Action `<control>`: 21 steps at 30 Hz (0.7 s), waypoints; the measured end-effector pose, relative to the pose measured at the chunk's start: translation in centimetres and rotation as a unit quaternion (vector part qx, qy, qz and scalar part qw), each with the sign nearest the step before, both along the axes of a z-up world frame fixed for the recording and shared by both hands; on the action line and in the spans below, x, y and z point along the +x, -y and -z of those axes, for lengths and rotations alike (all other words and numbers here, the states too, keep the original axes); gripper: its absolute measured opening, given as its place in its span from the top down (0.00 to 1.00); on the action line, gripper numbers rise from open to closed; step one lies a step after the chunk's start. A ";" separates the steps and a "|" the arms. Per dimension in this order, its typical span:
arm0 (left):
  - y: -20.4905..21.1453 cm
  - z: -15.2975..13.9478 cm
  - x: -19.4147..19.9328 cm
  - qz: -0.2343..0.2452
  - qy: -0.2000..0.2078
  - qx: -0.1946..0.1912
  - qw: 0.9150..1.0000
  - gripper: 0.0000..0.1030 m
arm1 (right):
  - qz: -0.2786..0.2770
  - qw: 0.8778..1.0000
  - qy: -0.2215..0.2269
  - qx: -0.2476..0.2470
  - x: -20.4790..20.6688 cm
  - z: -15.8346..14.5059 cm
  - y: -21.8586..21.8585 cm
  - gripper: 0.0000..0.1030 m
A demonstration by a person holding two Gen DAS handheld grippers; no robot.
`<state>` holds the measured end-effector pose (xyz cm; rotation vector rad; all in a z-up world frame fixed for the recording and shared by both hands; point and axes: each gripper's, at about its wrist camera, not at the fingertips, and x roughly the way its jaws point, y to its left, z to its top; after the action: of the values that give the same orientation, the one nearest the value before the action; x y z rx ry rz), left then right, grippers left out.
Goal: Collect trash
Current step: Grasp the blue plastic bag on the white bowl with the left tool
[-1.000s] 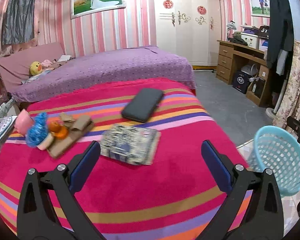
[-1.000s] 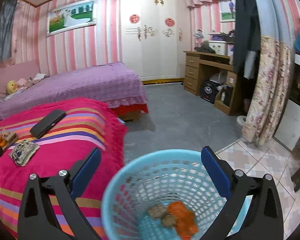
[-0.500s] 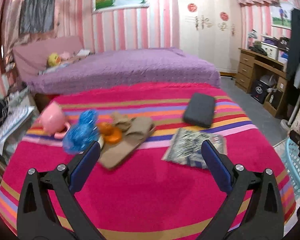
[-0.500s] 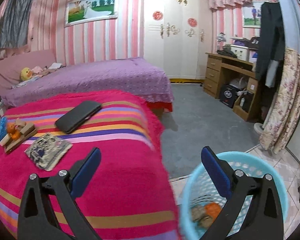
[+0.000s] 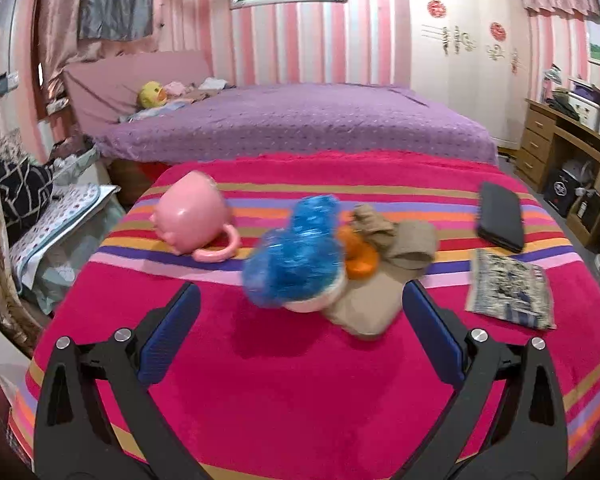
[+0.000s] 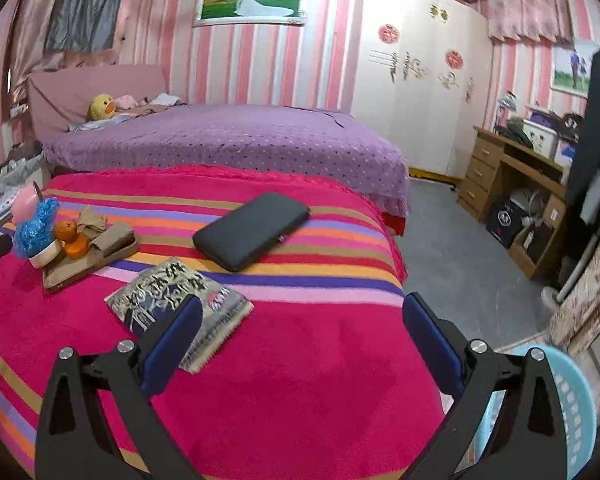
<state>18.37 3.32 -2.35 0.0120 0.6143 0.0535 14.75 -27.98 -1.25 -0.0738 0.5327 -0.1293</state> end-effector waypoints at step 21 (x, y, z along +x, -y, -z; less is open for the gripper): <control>-0.9 2.5 6.1 0.027 -0.043 -0.025 0.998 0.63 | -0.025 0.999 -0.036 -0.031 2.0 2.9 -2.1 0.05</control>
<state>24.49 4.23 -4.80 -0.0182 0.7016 -0.0158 16.71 -25.83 -4.18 -0.1531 0.5991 -0.0943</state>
